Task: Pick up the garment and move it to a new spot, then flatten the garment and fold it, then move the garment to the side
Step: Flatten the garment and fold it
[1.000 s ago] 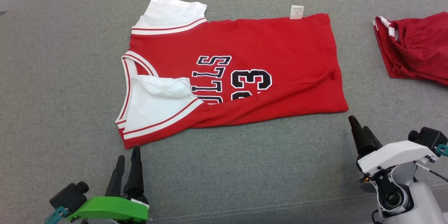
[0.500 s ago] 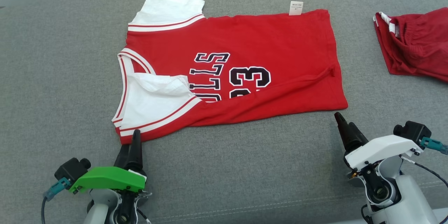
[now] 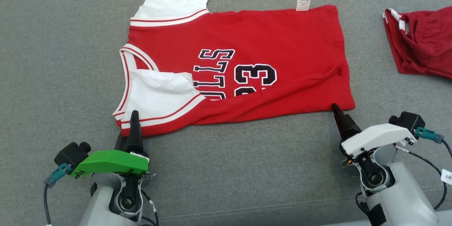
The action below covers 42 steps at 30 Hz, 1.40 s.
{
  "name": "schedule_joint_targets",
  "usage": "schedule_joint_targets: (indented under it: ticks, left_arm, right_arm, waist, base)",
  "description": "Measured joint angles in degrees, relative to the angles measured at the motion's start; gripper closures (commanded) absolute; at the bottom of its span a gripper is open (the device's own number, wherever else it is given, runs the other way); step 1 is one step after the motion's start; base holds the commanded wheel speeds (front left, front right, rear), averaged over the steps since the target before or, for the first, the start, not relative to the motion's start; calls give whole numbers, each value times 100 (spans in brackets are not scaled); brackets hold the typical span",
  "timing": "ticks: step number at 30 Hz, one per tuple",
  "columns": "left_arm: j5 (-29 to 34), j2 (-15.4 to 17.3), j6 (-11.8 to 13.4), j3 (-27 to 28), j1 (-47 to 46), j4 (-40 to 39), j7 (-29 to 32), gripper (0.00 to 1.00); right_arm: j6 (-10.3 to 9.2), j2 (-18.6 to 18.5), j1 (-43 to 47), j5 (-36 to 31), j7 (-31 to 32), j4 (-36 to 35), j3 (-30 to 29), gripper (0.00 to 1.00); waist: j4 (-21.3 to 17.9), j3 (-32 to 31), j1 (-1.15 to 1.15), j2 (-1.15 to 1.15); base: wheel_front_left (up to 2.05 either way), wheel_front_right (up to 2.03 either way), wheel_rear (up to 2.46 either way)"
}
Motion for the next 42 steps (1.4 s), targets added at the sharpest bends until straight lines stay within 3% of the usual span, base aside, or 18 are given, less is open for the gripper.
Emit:
schedule_joint_targets:
  ticks: [1, 3, 5, 16, 17, 18, 19, 21, 26, 34, 42]
  left_arm:
    - [-22, 5, 0, -42, -7, -11, -13, 52]
    - [-45, 25, 0, -141, -32, -47, -54, 69]
    - [-93, 52, 0, -267, -76, -94, -88, 100]
    - [-313, 203, -1, -531, -104, -135, -188, 100]
    - [-336, 212, -1, -543, -112, -140, -208, 100]
    - [-343, 221, -1, -549, -121, -147, -223, 100]
    - [-358, 233, -1, -555, -133, -160, -226, 100]
    - [-372, 259, -1, -561, -140, -218, -229, 100]
    - [-357, 378, -1, -550, -85, -556, -237, 100]
    - [-16, 360, 5, -81, 764, -1672, -237, 100]
    - [281, 319, 333, -264, 1679, -2420, -234, 100]
  right_arm:
    - [1, 1, -71, 1, -25, 97, 0, 0]
    - [1, -1, -204, 13, -76, 278, 5, 0]
    - [2, -4, -404, 68, -133, 557, 0, 0]
    - [8, -10, -918, 154, -375, 1240, -55, 0]
    - [8, -12, -954, 153, -432, 1273, -54, 7]
    - [8, -16, -993, 148, -497, 1301, -45, 48]
    - [7, -26, -1027, 141, -543, 1319, -30, 62]
    - [2, -58, -1060, 143, -595, 1356, 1, 100]
    - [-4, -155, -1030, 301, -675, 1176, 78, 100]
    - [0, -413, -175, 966, -432, 63, 92, 100]
    - [0, -512, 816, 1238, -316, -628, -76, 100]
  waist:
    - [15, 3, 0, 0]
    - [45, 7, 0, 0]
    - [85, 4, 0, 0]
    - [179, 27, 0, 0]
    - [182, 35, 0, 0]
    - [184, 43, 0, 0]
    - [186, 49, 0, 0]
    - [188, 54, 0, 0]
    - [180, 27, 0, 0]
    - [158, -71, 0, 0]
    - [102, -95, 0, 0]
  base:
    - [0, 0, 0]
    - [0, 0, 0]
    - [0, 0, 0]
    - [0, 0, 0]
    - [0, 0, 0]
    - [0, 0, 0]
    - [0, 0, 0]
    - [0, 0, 0]
    - [0, 0, 0]
    - [0, 0, 0]
    - [0, 0, 0]
